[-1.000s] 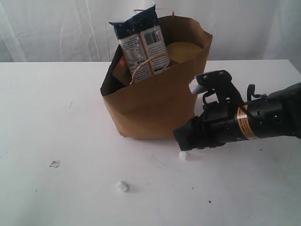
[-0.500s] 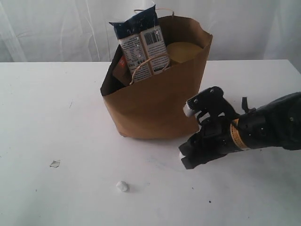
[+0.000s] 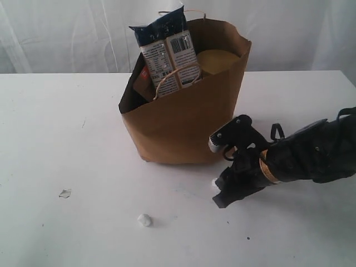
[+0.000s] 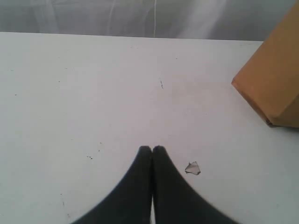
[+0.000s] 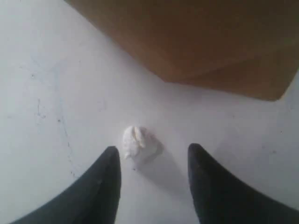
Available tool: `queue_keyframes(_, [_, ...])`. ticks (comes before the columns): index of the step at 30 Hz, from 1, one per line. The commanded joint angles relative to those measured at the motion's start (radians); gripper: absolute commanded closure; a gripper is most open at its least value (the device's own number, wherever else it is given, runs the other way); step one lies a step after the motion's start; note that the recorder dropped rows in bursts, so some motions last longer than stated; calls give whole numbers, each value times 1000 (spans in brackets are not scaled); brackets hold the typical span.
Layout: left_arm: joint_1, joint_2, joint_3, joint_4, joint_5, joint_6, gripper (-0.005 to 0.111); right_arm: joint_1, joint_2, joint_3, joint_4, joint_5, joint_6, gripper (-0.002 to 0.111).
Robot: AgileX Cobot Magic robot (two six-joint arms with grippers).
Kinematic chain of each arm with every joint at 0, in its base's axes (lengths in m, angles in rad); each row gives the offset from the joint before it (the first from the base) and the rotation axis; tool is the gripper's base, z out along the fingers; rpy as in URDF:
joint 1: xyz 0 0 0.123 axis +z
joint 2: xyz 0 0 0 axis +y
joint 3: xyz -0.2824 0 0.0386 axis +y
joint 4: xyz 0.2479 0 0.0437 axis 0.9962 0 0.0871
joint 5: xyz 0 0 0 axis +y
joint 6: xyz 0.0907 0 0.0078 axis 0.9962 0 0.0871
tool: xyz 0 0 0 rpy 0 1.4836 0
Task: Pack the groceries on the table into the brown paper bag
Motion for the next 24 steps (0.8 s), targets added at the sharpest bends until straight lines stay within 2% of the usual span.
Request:
queue_keyframes(1, [2,-3,3,-4,-1,-5,107,1,44,-38,-4,1,-11,66])
queue_keyframes(5, [2,-3,3,-4,-1,-5,107,1,72,-69,-4,-17,-11,71])
queue_keyframes(7, [2,-3,3,-4,-1,-5,107,1,72,-73,-4,-23,-11,80])
queue_keyframes(10, [2,-3,3,-4,-1,-5,107,1,49,-74,-4,-60,1,101])
queue_keyframes(12, [2,-3,3,-4,-1,-5,107,1,10,-74,-4,-130,13,108])
queue_keyframes(15, [2,-3,3,-4,-1,-5,107,1,-99,-74,-4,-270,145,108])
queue_keyframes(17, [2,-3,3,-4,-1,-5,107,1,-163,-74,-4,-314,156,108])
queue_keyframes(20, [2,-3,3,-4,-1,-5,107,1,-170,-74,-4,-82,121,106])
queue_keyframes(21, [2,-3,3,-4,-1,-5,107,1,-145,-74,-4,0,87,98])
queue_keyframes(24, [2,-3,3,-4,-1,-5,107,1,-99,-74,-4,-6,83,70])
